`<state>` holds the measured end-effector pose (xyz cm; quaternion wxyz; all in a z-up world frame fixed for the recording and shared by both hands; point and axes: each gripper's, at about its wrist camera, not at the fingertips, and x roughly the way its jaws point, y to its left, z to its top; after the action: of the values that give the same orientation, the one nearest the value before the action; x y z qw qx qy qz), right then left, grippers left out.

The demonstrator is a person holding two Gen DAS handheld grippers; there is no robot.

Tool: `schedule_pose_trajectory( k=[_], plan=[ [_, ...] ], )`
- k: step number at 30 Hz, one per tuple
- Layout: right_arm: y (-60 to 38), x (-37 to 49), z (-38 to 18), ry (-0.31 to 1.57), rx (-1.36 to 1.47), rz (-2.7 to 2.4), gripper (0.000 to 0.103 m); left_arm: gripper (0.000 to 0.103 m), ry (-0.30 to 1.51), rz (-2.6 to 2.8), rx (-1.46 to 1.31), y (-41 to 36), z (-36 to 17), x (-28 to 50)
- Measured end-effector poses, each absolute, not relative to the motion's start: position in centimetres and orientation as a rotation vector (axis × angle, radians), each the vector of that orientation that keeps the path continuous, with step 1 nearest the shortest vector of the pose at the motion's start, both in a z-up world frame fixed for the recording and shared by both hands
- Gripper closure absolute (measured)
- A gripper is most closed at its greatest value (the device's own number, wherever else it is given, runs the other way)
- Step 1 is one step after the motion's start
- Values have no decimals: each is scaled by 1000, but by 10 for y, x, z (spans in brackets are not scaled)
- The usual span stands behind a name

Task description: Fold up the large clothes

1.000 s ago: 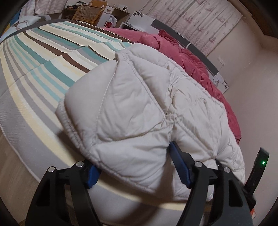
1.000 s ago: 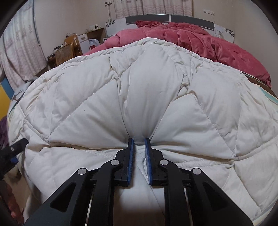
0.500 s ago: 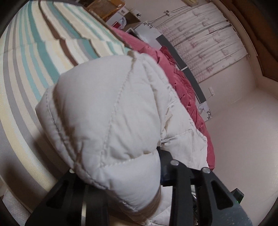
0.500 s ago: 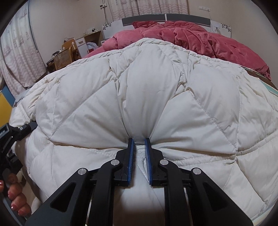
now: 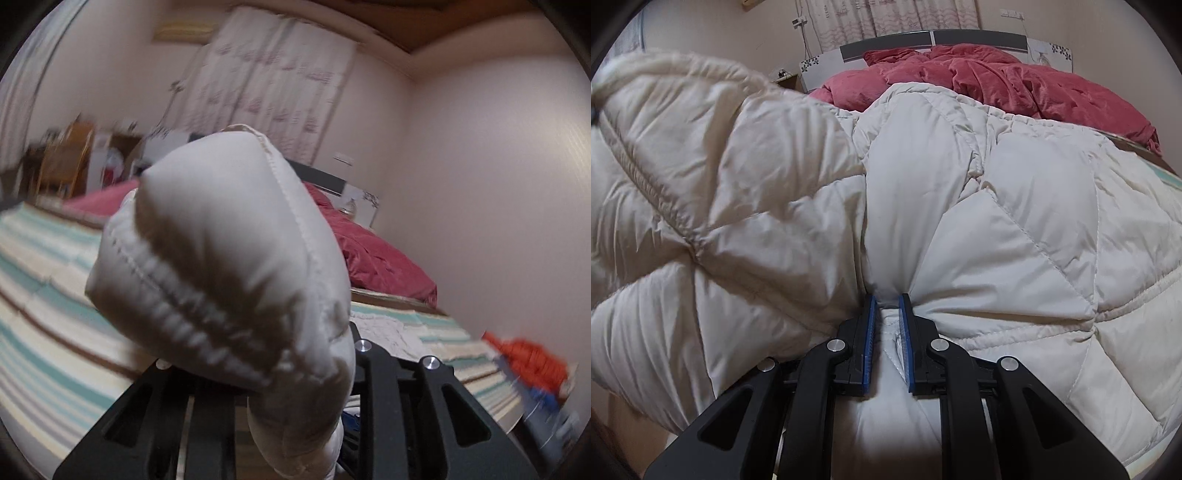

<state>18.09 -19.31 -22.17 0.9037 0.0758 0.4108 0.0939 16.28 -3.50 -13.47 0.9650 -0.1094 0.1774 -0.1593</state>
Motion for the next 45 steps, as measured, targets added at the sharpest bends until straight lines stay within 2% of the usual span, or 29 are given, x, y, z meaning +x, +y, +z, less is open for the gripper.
schedule_pose_trajectory(
  k=[3, 6, 11, 15, 16, 17, 19, 25, 30, 36, 40, 42, 43, 45],
  plan=[
    [-213, 175, -216, 849, 264, 217, 90, 80, 319, -347, -95, -59, -123, 161],
    [-248, 154, -197, 768, 381, 171, 90, 80, 312, -358, -30, -75, -118, 167],
    [-311, 125, -172, 676, 370, -44, 90, 80, 296, -354, 85, -101, -112, 162],
    [-358, 118, -175, 718, 292, -280, 90, 79, 289, -373, 178, -126, -109, 157],
    [-369, 118, -179, 739, 278, -337, 86, 79, 285, -383, 205, -134, -110, 155],
    [-375, 117, -182, 747, 273, -357, 76, 78, 282, -396, 225, -143, -110, 140],
    [-385, 116, -185, 739, 283, -377, 72, 77, 286, -429, 252, -157, -111, 133],
    [-402, 96, -176, 638, 418, -363, 72, 76, 367, -529, 261, -186, -120, 137],
    [-426, 94, -180, 664, 436, -406, 72, 76, 419, -581, 298, -217, -137, 140],
    [-450, 85, -187, 654, 534, -349, 72, 71, 464, -657, 295, -226, -158, 133],
    [-447, 83, -172, 606, 536, -261, 72, 65, 493, -692, 300, -224, -173, 132],
    [-444, 85, -162, 587, 535, -200, 62, 65, 484, -690, 311, -223, -177, 128],
    [-440, 86, -156, 574, 522, -179, 53, 65, 481, -689, 319, -223, -178, 127],
    [-436, 86, -146, 546, 497, -159, 53, 64, 476, -686, 338, -224, -178, 123]
  ],
)
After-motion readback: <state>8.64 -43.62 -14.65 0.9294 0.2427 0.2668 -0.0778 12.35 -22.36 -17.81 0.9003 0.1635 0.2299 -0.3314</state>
